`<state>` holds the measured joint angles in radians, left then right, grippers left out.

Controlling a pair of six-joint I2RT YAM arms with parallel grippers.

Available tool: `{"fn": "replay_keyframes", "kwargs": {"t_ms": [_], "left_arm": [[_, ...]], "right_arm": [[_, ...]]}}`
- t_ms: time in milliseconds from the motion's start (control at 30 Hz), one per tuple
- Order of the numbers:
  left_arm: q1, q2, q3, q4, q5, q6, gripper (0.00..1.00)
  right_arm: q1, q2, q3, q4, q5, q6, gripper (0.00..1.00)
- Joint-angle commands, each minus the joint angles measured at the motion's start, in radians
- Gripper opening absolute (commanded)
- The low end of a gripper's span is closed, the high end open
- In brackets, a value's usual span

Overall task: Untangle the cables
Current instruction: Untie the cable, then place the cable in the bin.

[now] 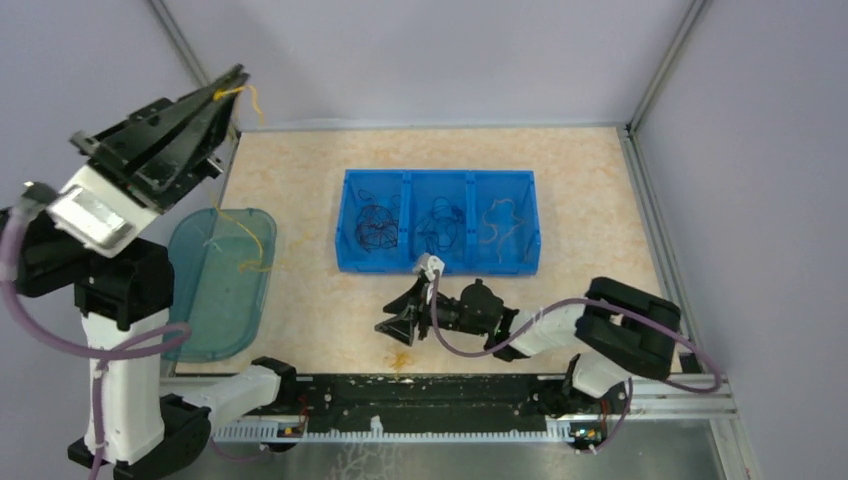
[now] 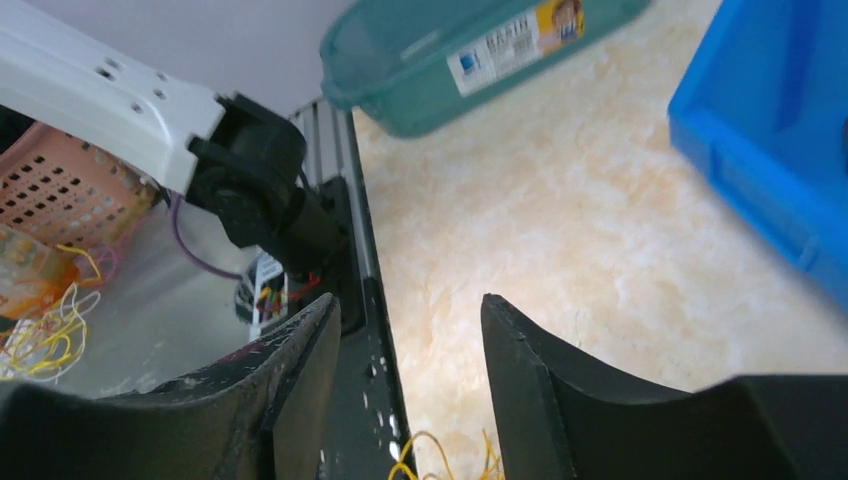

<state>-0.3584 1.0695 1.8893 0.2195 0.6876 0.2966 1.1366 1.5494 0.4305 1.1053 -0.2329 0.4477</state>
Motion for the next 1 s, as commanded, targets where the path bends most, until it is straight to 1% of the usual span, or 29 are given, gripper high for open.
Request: {"fn": "replay_keyframes", "kwargs": {"t_ms": [0,133,267,367,433,500,600,800,867,967], "left_arm": [[-0.004,-0.018,-0.126,-0.064,0.079,-0.071,0.0],[-0.004,-0.03,-0.246,-0.084,0.105,-0.17,0.0],[-0.003,-0.036,-0.368,-0.069,0.121,-0.226,0.0],[-0.004,-0.01,-0.4,-0.062,0.125,-0.252,0.0],[-0.003,0.012,-0.402,-0.059,0.135,-0.279,0.0],[-0.005,0.027,-0.406,-0.057,0.142,-0.299,0.0],[-0.007,0.039,-0.423,-0.056,0.14,-0.321,0.0],[-0.011,0.033,-0.442,-0.08,0.179,-0.365,0.0],[-0.012,0.026,-0.448,-0.088,0.193,-0.373,0.0],[-0.012,0.009,-0.466,-0.095,0.202,-0.387,0.0]], "right_arm": [[-0.01,-0.198,0.007,-0.053,0.077,-0.083,0.58],[-0.07,-0.386,0.008,-0.23,0.166,-0.112,0.6],[-0.135,-0.598,-0.015,-0.402,0.326,-0.131,0.61],[-0.162,-0.708,-0.006,-0.484,0.352,-0.173,0.63],[-0.167,-0.736,0.024,-0.517,0.32,-0.196,0.64],[-0.171,-0.735,0.061,-0.522,0.276,-0.205,0.64],[-0.172,-0.677,0.14,-0.509,0.202,-0.23,0.64],[-0.178,-0.469,0.398,-0.507,-0.015,-0.28,0.66],[-0.178,-0.4,0.468,-0.487,-0.091,-0.263,0.66],[-0.178,-0.314,0.549,-0.436,-0.16,-0.218,0.66]]}}
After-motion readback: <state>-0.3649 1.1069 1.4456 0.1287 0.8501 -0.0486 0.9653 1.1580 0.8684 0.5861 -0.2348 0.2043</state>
